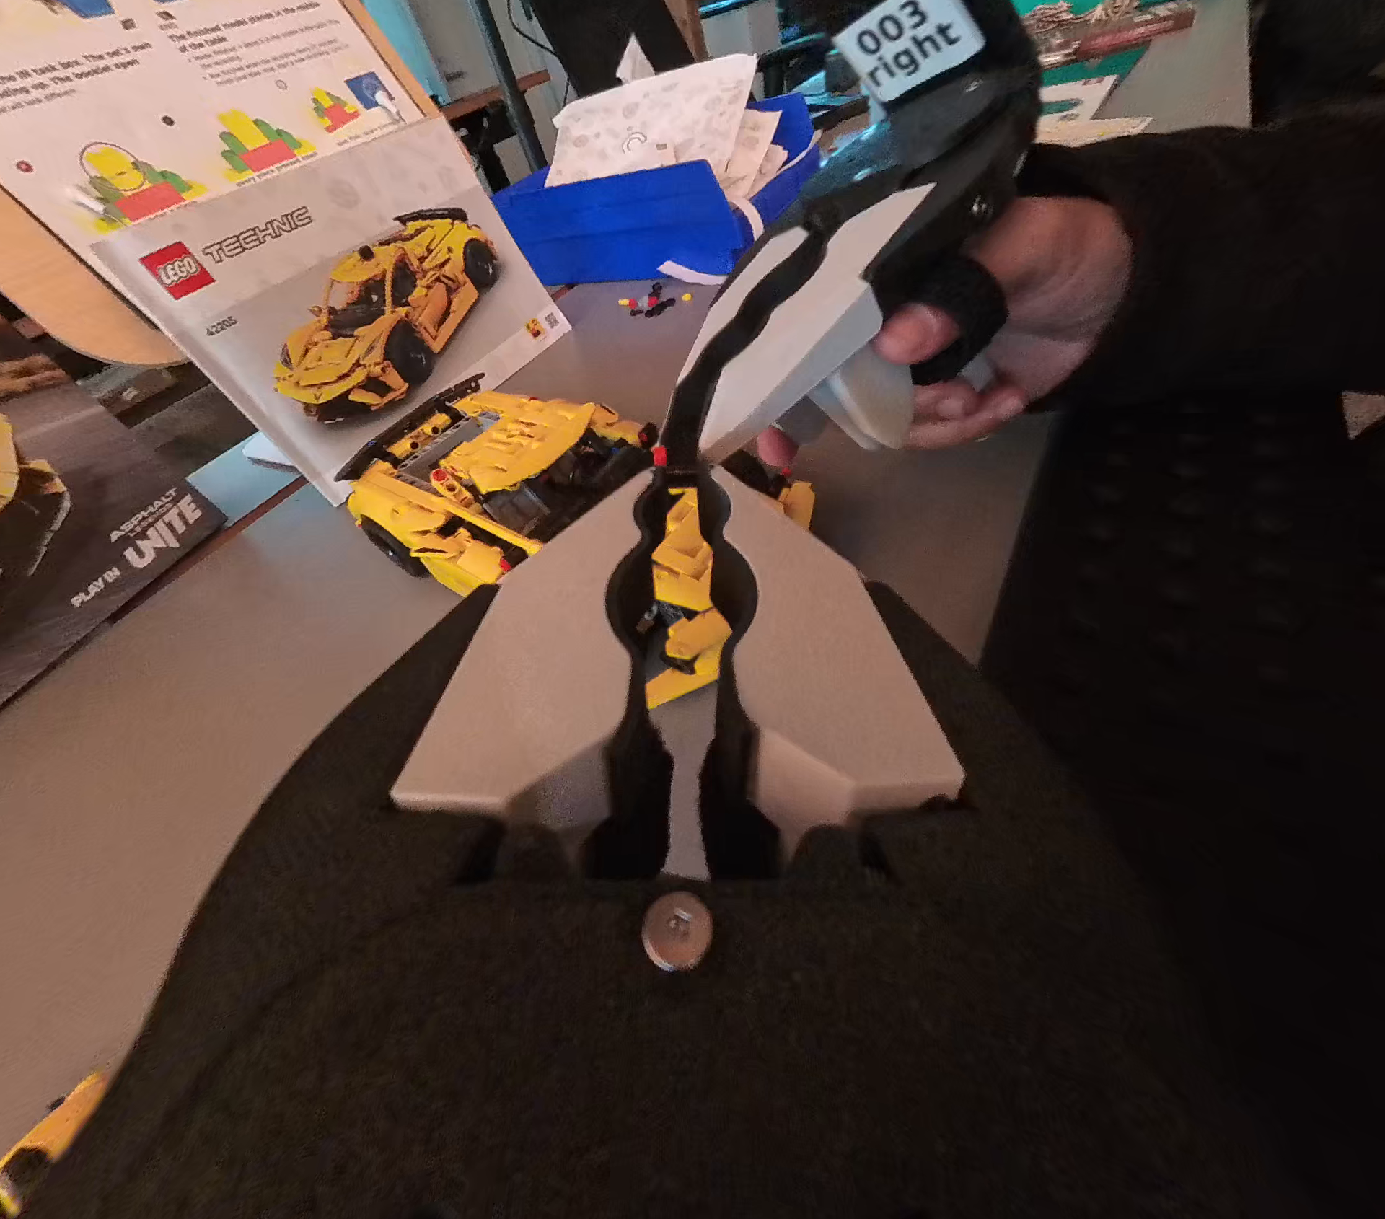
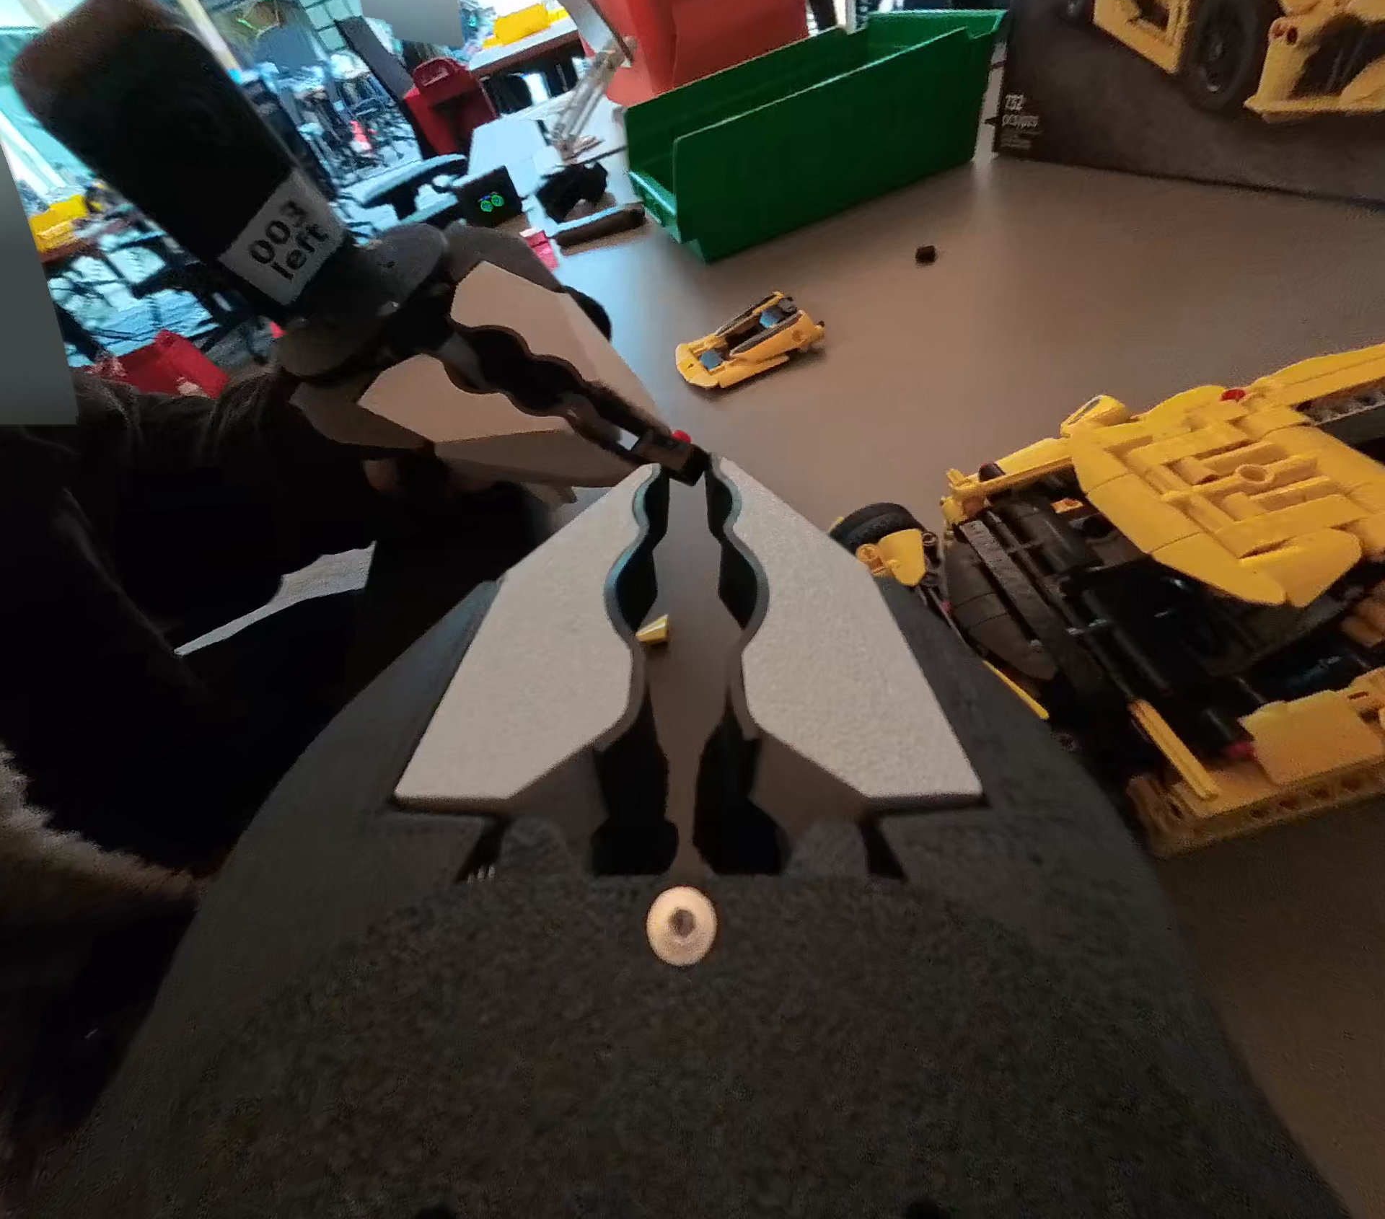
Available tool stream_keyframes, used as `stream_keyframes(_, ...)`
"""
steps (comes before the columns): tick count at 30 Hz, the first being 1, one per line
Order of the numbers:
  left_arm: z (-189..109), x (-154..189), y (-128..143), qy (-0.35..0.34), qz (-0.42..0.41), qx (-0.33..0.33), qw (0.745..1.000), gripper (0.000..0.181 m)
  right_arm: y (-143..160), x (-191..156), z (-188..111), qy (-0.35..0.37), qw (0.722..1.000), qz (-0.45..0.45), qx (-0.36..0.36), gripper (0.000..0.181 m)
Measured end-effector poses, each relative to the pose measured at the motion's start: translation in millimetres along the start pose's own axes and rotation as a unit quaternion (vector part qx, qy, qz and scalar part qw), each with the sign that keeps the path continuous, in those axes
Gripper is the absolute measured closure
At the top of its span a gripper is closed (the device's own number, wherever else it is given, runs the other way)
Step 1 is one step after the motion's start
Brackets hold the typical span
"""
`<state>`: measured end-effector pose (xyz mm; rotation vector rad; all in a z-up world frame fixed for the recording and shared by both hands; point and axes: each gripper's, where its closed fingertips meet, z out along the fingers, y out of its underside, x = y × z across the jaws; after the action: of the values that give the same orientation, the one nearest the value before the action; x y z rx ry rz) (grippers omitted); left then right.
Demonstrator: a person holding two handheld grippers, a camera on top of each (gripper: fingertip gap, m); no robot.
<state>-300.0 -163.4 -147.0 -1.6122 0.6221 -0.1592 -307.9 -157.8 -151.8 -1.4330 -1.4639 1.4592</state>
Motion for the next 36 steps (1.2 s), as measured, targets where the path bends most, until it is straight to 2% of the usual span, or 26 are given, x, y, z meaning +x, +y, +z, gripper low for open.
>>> stream_keyframes(3,1.7,-0.7,4.8,-0.012,0.016,-0.018,1.000,0.175,2.0,2.8,0.3,0.017,1.000,-0.004,-0.001,0.175)
stream_keyframes(6,3.0,3.6,5.2,0.003,0.005,-0.021,1.000,0.175,-5.1,-6.7,1.2,0.010,1.000,-0.012,0.021,0.181)
stream_keyframes(7,5.2,30.5,-0.4,0.074,0.003,-0.008,0.997,0.177,-5.9,-18.3,7.7,-0.007,0.999,-0.025,0.023,0.181)
stream_keyframes(8,8.0,58.3,-4.0,0.118,0.038,-0.006,0.992,0.181,5.3,-18.1,17.9,0.017,0.999,-0.044,-0.019,0.181)
stream_keyframes(9,12.7,53.9,-1.2,0.056,0.121,-0.021,0.991,0.181,-1.8,-6.1,12.8,0.054,0.995,-0.081,-0.005,0.181)
stream_keyframes(10,13.6,48.1,-0.9,0.028,0.149,-0.018,0.988,0.181,-10.4,-8.4,4.8,0.034,0.997,-0.066,0.015,0.181)
stream_keyframes(11,12.7,44.3,2.5,0.041,0.104,-0.025,0.993,0.181,-9.7,-11.0,-0.3,0.010,0.999,-0.041,0.011,0.181)
stream_keyframes(13,12.0,37.9,9.7,0.061,0.054,-0.036,0.996,0.181,0.7,16.5,-9.4,0.082,0.993,-0.085,-0.017,0.181)
stream_keyframes(15,15.5,40.8,8.2,0.060,0.065,-0.033,0.996,0.181,0.1,15.5,-9.1,0.068,0.995,-0.074,-0.015,0.181)
stream_keyframes(17,19.0,39.2,19.1,0.065,0.053,-0.059,0.995,0.181,7.0,22.8,-7.6,0.078,0.994,-0.069,-0.028,0.181)
stream_keyframes(21,16.5,15.8,28.8,0.039,-0.025,-0.074,0.996,0.181,-2.8,24.6,-13.7,0.057,0.998,-0.017,0.010,0.181)
stream_keyframes(24,6.8,-11.0,35.5,-0.008,-0.070,-0.083,0.994,0.181,-3.1,28.6,-15.9,0.053,0.998,0.003,0.017,0.181)
stream_keyframes(26,-11.0,-36.7,42.0,-0.060,-0.071,-0.091,0.992,0.181,-2.2,31.6,-16.6,0.055,0.998,0.012,0.017,0.181)
stream_keyframes(29,-58.6,-83.8,78.4,-0.143,-0.096,-0.153,0.973,0.181,-1.2,34.1,-16.8,0.058,0.998,0.016,0.016,0.181)
stream_keyframes(31,-97.5,-116.3,108.7,-0.189,-0.145,-0.199,0.950,0.171,1.0,34.6,-15.1,0.059,0.998,0.015,0.011,0.181)
stream_keyframes(33,-122.8,-136.0,130.8,-0.209,-0.211,-0.234,0.926,0.137,5.3,35.9,-12.3,0.062,0.998,0.012,0.000,0.181)
stream_keyframes(36,-132.8,-145.3,152.4,-0.239,-0.254,-0.262,0.900,0.094,9.5,40.6,-10.3,0.072,0.997,0.010,-0.009,0.181)
